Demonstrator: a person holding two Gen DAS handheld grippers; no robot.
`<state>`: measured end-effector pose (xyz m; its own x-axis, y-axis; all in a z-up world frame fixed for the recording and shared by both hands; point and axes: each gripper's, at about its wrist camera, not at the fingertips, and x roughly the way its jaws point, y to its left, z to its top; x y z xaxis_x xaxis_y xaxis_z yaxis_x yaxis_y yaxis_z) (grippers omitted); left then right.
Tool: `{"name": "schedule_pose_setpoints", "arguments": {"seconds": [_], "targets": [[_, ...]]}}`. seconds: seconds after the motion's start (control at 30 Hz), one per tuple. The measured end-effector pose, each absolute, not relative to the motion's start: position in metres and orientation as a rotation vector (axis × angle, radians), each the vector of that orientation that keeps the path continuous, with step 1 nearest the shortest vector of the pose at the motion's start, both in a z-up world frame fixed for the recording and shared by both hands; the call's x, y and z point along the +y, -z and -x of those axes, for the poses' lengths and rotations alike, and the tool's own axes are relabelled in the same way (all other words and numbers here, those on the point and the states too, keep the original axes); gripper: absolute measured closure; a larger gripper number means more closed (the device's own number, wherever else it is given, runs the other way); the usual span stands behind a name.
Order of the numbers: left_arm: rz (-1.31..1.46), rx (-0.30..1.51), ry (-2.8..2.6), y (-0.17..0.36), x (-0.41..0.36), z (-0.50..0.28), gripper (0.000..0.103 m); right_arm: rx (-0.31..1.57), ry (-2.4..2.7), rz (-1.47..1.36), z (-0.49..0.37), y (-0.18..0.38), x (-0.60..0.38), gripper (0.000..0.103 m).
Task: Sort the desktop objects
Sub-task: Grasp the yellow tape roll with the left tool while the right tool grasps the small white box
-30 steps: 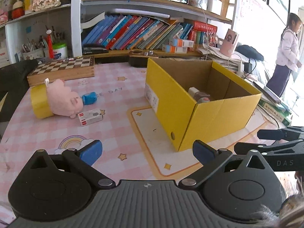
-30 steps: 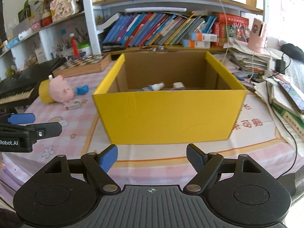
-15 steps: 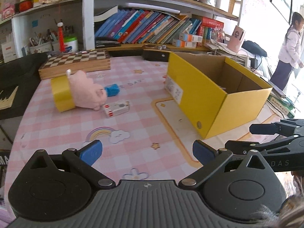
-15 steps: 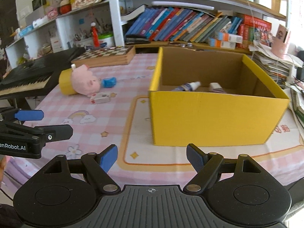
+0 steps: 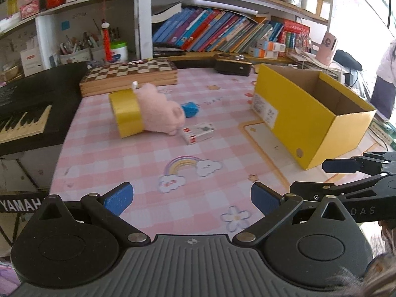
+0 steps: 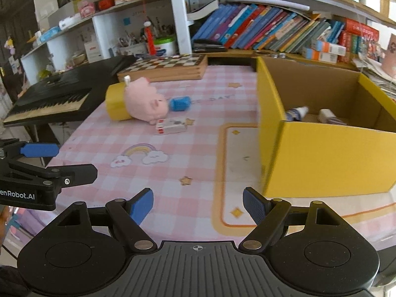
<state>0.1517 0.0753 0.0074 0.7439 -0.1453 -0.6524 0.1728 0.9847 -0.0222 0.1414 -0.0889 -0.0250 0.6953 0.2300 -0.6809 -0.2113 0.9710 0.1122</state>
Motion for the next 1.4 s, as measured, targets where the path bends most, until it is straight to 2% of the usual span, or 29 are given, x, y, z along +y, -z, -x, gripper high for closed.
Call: {"name": "schedule_pose_setpoints", "arguments": {"seconds": [0.67,1.4], "targets": [[0.019,0.701,0.083,-0.003,0.133,-0.177,0.001,0.755,-0.305,-0.020,-0.184,0.033,-0.042,0.021],[0.119,0.628,0.002,0.001,0.141,-0.267,0.001,0.711,-0.267,0.060,-0.274,0.056,-0.021,0.021]]}}
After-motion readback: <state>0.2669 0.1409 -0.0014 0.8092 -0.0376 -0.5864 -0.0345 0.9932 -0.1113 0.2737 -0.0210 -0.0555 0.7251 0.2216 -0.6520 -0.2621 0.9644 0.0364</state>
